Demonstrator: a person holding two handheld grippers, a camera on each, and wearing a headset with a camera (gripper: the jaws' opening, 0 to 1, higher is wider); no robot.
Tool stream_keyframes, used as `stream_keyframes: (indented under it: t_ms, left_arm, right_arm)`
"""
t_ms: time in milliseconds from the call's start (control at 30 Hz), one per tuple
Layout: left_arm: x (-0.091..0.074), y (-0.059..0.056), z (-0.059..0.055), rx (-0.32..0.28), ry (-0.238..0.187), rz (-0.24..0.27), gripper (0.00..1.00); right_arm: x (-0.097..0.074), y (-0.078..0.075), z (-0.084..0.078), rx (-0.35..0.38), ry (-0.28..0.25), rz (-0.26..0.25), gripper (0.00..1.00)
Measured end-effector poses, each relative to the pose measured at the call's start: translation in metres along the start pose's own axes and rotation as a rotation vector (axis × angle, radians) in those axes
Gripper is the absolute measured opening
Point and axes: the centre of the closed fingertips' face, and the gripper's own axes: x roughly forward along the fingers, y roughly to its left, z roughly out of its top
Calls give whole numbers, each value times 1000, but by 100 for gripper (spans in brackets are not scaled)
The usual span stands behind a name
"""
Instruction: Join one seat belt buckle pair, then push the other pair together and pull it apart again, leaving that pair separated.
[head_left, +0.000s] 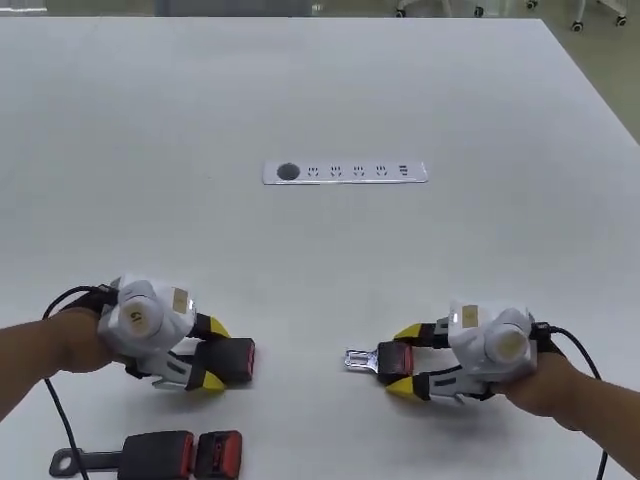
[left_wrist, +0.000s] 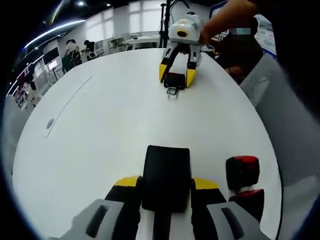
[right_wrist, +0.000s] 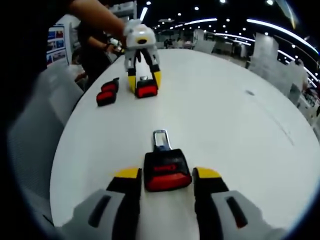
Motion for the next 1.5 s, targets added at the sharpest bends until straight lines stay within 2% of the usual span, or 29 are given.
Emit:
stream_keyframes:
  t_ms: [33, 67, 100, 133, 167, 200, 233, 267, 300, 333, 367, 433, 467, 533, 567, 633, 667, 700, 733, 800, 867, 933, 1033, 1100, 1167, 1233, 1300, 1433, 1500]
  left_arm:
    - [-1, -3, 3, -10, 10, -15, 46]
    - [-1, -3, 5, -26, 12, -11, 50]
    - [-3, 4, 4, -48, 20, 24, 55]
    - [-5, 9, 8, -67, 5, 50, 59]
    - [-7, 12, 13, -87, -23, 63, 64]
    - [-12, 17, 21, -136, -61, 83, 66]
    - [-15, 21, 23, -163, -75, 101, 68]
    - [-20, 28, 27, -184, -92, 141, 70]
    - [-22, 32, 29, -187, -100, 160, 72]
    - [-26, 36, 37, -203, -136, 197, 76]
    - [-28, 37, 42, -218, -159, 211, 82]
    - [-34, 37, 47, -219, -167, 244, 88]
    - [-39, 39, 52, -227, -195, 278, 89]
    - [-46, 37, 59, -290, -241, 304, 89]
    - [-48, 35, 62, -308, -258, 308, 90]
    - [-57, 34, 69, -331, -309, 352, 91]
    - [-61, 32, 72, -376, -336, 364, 92]
    - [-62, 30, 73, -388, -343, 369, 93]
    - [-67, 28, 77, -410, -369, 392, 94]
    - [-77, 22, 83, -403, -391, 439, 96]
    - [-84, 14, 89, -404, -421, 453, 97]
    - [-93, 3, 89, -416, -424, 470, 98]
    - [-108, -6, 91, -428, -462, 495, 100]
    - [-121, -14, 95, -447, -522, 517, 100]
    - [-128, -24, 90, -440, -519, 537, 100]
    - [-131, -35, 82, -468, -511, 537, 100]
    - [-132, -45, 74, -467, -498, 536, 100]
    - [-139, -60, 59, -498, -506, 557, 100]
    - [-138, -67, 51, -503, -496, 560, 100]
  right_arm:
    - [-1, -2, 0, -12, 5, -19, 54]
    - [-3, -2, 2, -7, -4, -25, 56]
    - [-5, -2, 4, 5, -11, -30, 55]
    - [-7, -5, 7, 47, -21, -58, 55]
    - [-9, -9, 10, 58, -36, -81, 57]
    - [-13, -14, 16, 81, -66, -113, 61]
    - [-14, -18, 19, 111, -84, -135, 65]
    - [-17, -22, 21, 147, -91, -162, 68]
    - [-19, -25, 23, 169, -102, -182, 71]
    - [-22, -30, 26, 170, -115, -220, 74]
    - [-25, -33, 27, 178, -119, -243, 76]
    - [-30, -37, 30, 230, -132, -281, 80]
    - [-33, -38, 33, 243, -143, -300, 81]
    - [-40, -40, 40, 263, -173, -343, 83]
    - [-42, -40, 42, 277, -184, -354, 84]
    - [-48, -37, 48, 281, -196, -381, 84]
    - [-50, -36, 51, 282, -204, -393, 85]
    - [-52, -32, 55, 288, -210, -400, 86]
    - [-54, -30, 58, 289, -215, -406, 87]
    - [-59, -26, 65, 287, -234, -422, 87]
    - [-65, -19, 72, 291, -254, -433, 87]
    - [-69, -13, 77, 272, -258, -441, 87]
    - [-79, 1, 85, 270, -281, -460, 88]
    - [-84, 9, 89, 273, -299, -470, 89]
    - [-88, 17, 90, 275, -309, -479, 89]
    - [-91, 23, 91, 277, -308, -484, 90]
    - [-97, 31, 96, 276, -339, -489, 91]
    - [-103, 42, 95, 281, -346, -500, 92]
    - [-105, 47, 93, 283, -345, -503, 93]
